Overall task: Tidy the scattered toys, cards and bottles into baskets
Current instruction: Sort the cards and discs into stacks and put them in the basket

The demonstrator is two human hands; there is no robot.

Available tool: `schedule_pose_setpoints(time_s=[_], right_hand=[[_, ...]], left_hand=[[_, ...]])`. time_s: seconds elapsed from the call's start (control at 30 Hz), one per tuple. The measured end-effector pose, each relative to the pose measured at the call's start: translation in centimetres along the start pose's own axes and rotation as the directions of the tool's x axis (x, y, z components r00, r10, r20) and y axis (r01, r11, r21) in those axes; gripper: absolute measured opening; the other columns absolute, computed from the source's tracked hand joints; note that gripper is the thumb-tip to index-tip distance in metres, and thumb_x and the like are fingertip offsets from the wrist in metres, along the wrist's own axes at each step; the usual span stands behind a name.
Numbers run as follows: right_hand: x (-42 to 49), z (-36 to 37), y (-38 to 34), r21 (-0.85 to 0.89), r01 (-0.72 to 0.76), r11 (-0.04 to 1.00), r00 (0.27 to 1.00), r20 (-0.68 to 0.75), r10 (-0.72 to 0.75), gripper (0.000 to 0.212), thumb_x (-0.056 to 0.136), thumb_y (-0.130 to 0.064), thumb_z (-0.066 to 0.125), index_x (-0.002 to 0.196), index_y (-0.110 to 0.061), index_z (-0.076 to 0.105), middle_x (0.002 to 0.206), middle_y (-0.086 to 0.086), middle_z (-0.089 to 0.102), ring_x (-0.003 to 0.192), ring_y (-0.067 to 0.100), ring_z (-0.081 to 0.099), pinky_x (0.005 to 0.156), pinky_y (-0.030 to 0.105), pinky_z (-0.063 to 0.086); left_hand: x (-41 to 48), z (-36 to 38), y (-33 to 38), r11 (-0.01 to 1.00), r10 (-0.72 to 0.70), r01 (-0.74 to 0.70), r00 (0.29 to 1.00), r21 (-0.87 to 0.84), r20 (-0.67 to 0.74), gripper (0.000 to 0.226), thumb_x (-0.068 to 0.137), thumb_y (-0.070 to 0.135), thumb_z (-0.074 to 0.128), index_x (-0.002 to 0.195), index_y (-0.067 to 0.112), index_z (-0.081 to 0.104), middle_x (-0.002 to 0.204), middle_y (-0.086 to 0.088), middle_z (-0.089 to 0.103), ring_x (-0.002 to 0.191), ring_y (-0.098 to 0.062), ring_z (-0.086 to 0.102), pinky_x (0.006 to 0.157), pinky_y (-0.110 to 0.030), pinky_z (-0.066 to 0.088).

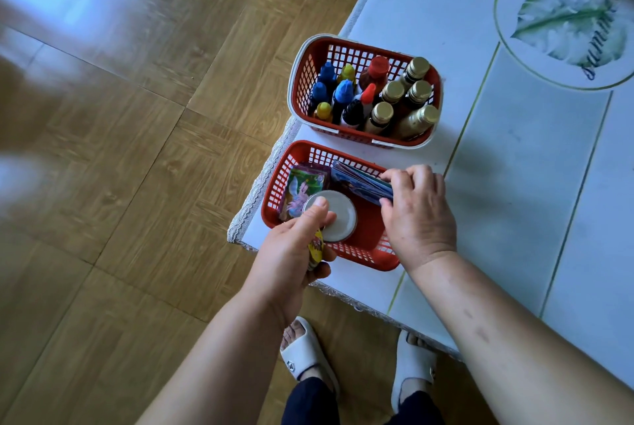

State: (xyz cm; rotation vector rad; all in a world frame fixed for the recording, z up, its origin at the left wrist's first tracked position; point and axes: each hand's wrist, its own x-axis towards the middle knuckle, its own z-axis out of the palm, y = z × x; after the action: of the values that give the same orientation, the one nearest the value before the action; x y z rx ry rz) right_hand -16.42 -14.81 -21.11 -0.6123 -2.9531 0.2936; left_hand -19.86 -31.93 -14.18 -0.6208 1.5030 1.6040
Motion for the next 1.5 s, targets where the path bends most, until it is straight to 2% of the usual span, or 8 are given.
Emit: schedule_pose_setpoints(time_s=[0.23, 0.43, 0.63, 0.77, 1.1, 1.2, 1.33, 1.5], right_hand=[[0.5, -2.0, 0.1, 0.318, -0.111, 0.942, 0.993, -0.006, 0.119, 0.016, 0.089, -0.026, 0.064, 0.098, -0.013, 0.066, 0.098, 0.01, 0.058, 0.094, 0.03, 0.057, 0.077, 0.033, 0.047], [1.1, -5.4, -0.1, 0.801, -0.424, 0.423, 0.906, 0.372, 0.202, 0.018, 0.091, -0.037, 0.061, 0.096, -0.02, 0.062, 0.082, -0.001, 0.067, 0.07, 0.006, 0.062, 0.064, 0.02, 0.05], [-0.2, -5.6, 3.0, 0.832, -0.497, 0.248, 0.825, 0.364, 0.431, 0.008, 0.088, -0.013, 0.065, 0.091, -0.02, 0.063, 0.072, -0.003, 0.063, 0.055, 0.003, 0.055, 0.051, 0.019, 0.042], [-1.0, -3.6, 7.1, 0.752, -0.624, 0.214, 0.606, 0.293, 0.739, 0.005, 0.09, -0.016, 0.059, 0.089, -0.021, 0.058, 0.074, 0.003, 0.061, 0.043, 0.004, 0.052, 0.049, 0.029, 0.047], [-4.2, 0.4, 9.0, 0.643, -0.761, 0.086, 0.56, 0.583, 0.589, 0.006, 0.095, -0.027, 0.056, 0.095, -0.021, 0.057, 0.106, 0.009, 0.064, 0.093, 0.022, 0.066, 0.066, 0.036, 0.057], [-4.7, 0.5, 9.0, 0.598, -0.778, 0.192, 0.59, 0.591, 0.55, 0.018, 0.09, -0.022, 0.063, 0.106, -0.02, 0.056, 0.105, 0.002, 0.064, 0.089, 0.016, 0.065, 0.075, 0.037, 0.059], [-5.1, 0.3, 8.8, 0.561, -0.769, 0.308, 0.624, 0.551, 0.554, 0.015, 0.09, -0.021, 0.061, 0.105, -0.021, 0.057, 0.097, -0.002, 0.064, 0.08, 0.013, 0.063, 0.074, 0.041, 0.059], [-6.7, 0.2, 9.0, 0.511, -0.746, 0.427, 0.664, 0.52, 0.538, 0.019, 0.09, -0.023, 0.06, 0.108, -0.023, 0.056, 0.095, -0.01, 0.06, 0.085, 0.018, 0.064, 0.08, 0.047, 0.056]], left_hand=[[1.1, 1.9, 2.0, 0.997, 0.076, -0.075, 0.997, -0.009, 0.012, 0.041, 0.086, 0.047, 0.062, 0.102, 0.012, 0.074, 0.078, -0.005, 0.062, 0.059, -0.011, 0.054, 0.053, -0.024, 0.043], [1.2, 3.9, 3.5, 0.994, 0.095, -0.1, 0.99, 0.044, 0.107, 0.044, 0.077, 0.05, 0.066, 0.097, 0.013, 0.076, 0.082, -0.004, 0.065, 0.061, -0.011, 0.053, 0.052, -0.024, 0.041], [0.3, 5.7, 2.7, 0.99, 0.065, -0.083, 0.987, 0.117, 0.146, 0.042, 0.077, 0.047, 0.071, 0.1, 0.012, 0.075, 0.083, 0.0, 0.073, 0.056, -0.009, 0.059, 0.048, -0.021, 0.043], [0.9, 5.9, 1.7, 0.984, 0.044, -0.039, 0.999, 0.176, -0.029, 0.03, 0.091, 0.043, 0.061, 0.099, 0.017, 0.072, 0.099, 0.003, 0.074, 0.063, -0.012, 0.055, 0.056, -0.026, 0.043], [1.5, 6.0, -0.2, 0.951, 0.055, -0.035, 0.997, 0.306, -0.057, 0.006, 0.092, 0.02, 0.061, 0.094, 0.015, 0.061, 0.076, 0.004, 0.057, 0.066, -0.011, 0.052, 0.06, -0.026, 0.045], [3.1, 6.3, -0.4, 0.777, 0.098, -0.053, 0.994, 0.628, -0.038, 0.014, 0.093, 0.017, 0.054, 0.106, 0.018, 0.056, 0.095, 0.001, 0.058, 0.082, -0.015, 0.058, 0.067, -0.029, 0.052], [5.8, 7.1, -0.8, 0.169, 0.135, -0.058, 0.99, 0.984, 0.035, 0.043, 0.088, 0.031, 0.062, 0.124, 0.014, 0.047, 0.122, -0.01, 0.049, 0.108, -0.032, 0.055, 0.093, -0.048, 0.05], [7.6, 7.6, -2.3, -0.058, 0.129, -0.042, 0.99, 0.997, 0.049, 0.045, 0.086, 0.015, 0.064, 0.125, 0.009, 0.041, 0.125, -0.013, 0.044, 0.116, -0.034, 0.051, 0.095, -0.044, 0.045]])
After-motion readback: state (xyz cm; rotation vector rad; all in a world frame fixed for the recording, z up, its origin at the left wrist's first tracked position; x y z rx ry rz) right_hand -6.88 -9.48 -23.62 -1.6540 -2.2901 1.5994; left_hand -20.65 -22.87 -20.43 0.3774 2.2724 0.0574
